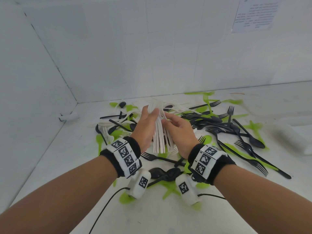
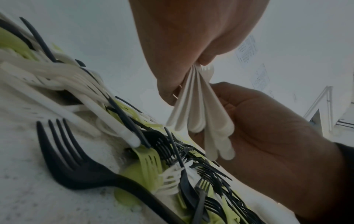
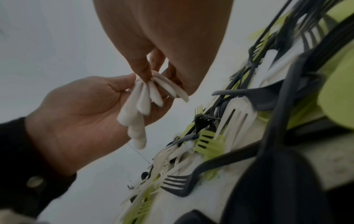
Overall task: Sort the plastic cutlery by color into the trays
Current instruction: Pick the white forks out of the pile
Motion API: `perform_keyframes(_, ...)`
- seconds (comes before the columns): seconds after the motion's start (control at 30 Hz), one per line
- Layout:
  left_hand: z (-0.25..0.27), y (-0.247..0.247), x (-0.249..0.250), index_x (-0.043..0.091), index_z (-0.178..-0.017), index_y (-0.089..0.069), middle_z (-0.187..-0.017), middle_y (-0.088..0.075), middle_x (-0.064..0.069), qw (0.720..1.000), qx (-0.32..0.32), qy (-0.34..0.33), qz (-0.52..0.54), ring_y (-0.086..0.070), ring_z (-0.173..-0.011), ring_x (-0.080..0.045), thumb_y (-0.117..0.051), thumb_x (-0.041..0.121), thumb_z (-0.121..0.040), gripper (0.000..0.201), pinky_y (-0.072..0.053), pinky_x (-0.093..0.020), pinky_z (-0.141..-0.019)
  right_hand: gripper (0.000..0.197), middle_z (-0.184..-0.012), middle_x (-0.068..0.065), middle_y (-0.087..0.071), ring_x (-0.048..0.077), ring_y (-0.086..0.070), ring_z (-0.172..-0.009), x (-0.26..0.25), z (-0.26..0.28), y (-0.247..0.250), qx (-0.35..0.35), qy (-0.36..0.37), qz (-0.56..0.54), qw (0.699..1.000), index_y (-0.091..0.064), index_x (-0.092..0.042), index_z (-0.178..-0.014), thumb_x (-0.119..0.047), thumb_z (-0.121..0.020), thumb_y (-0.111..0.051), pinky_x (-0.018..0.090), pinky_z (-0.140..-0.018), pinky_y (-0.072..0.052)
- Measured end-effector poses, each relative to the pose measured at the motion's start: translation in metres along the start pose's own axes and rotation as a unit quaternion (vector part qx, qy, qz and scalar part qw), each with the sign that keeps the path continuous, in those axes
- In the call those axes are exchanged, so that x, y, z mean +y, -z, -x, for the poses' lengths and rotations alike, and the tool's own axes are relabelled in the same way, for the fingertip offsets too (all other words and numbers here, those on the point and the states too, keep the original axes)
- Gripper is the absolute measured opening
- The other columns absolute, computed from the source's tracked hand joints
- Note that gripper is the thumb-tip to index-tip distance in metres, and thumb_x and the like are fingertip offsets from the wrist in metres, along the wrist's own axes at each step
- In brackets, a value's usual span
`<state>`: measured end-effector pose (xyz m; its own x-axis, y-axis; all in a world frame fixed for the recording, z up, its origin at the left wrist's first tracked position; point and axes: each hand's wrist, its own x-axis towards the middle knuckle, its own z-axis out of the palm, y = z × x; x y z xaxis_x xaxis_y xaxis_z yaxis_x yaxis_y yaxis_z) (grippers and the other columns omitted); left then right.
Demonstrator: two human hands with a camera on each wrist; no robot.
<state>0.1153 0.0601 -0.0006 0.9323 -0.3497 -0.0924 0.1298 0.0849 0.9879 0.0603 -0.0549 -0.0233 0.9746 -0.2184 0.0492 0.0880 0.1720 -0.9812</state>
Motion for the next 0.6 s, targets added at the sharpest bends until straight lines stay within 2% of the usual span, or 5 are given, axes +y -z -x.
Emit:
perform_keyframes(0.23, 0.004, 0.0, -0.001, 0.025, -0.131, -0.039, -0.134, -0.058, -0.014, 0.998, 0.008, 0.022, 0.055, -0.062, -0.122, -0.029, -0.046, 0.035, -0.108, 0.026, -0.051, -0.055, -0.104, 0.029, -0.114, -0.001, -0.076, 0.016, -0.071, -0.102, 0.0, 0.004, -0.004, -0.035, 0.013, 0.019, 0.999, -0.073, -0.026, -0.121, -0.013, -0.105, -0.054, 0.034, -0.088, -0.058)
perform_keyframes(0.3, 0.004, -0.001, -0.001, 0.034, -0.125, -0.038, -0.135, -0.056, -0.015, 0.996, 0.01, 0.039, 0.082, -0.061, -0.123, -0.029, -0.05, 0.039, -0.106, 0.023, -0.052, -0.052, -0.101, 0.028, -0.124, -0.003, -0.072, 0.017, -0.067, -0.116, 0.001, 0.005, -0.009, -0.048, 0.003, 0.019, 0.999, -0.075, -0.032, -0.117, -0.02, -0.106, -0.052, 0.042, -0.105, -0.052)
perform_keyframes(0.37, 0.004, 0.001, -0.002, 0.032, -0.138, -0.033, -0.134, -0.056, -0.012, 0.995, 0.03, 0.04, 0.086, -0.062, -0.121, -0.027, -0.054, 0.04, -0.104, 0.041, -0.056, -0.049, -0.095, 0.029, -0.125, -0.001, -0.072, 0.023, -0.065, -0.121, 0.005, 0.004, -0.013, -0.047, 0.014, 0.033, 0.998, -0.075, -0.034, -0.117, -0.023, -0.106, -0.051, 0.05, -0.11, -0.047)
perform_keyframes(0.5, 0.001, 0.002, -0.007, 0.02, -0.148, -0.033, -0.133, -0.057, -0.007, 0.997, 0.055, 0.008, 0.057, -0.06, -0.123, -0.022, -0.056, 0.039, -0.1, 0.056, -0.052, -0.047, -0.103, 0.027, -0.108, 0.008, -0.076, 0.043, -0.066, -0.106, 0.01, 0.004, -0.015, -0.019, 0.042, 0.087, 0.995, -0.076, -0.042, -0.112, -0.03, -0.101, -0.055, 0.062, -0.095, -0.053)
perform_keyframes(0.6, 0.002, -0.001, -0.009, 0.019, -0.149, -0.03, -0.128, -0.058, -0.005, 0.997, 0.064, -0.009, 0.049, -0.06, -0.122, -0.019, -0.051, 0.035, -0.105, 0.052, -0.051, -0.041, -0.102, 0.025, -0.106, -0.002, -0.076, 0.031, -0.07, -0.103, 0.009, 0.005, -0.018, -0.001, 0.054, 0.106, 0.993, -0.075, -0.04, -0.113, -0.042, -0.096, -0.057, 0.057, -0.094, -0.055)
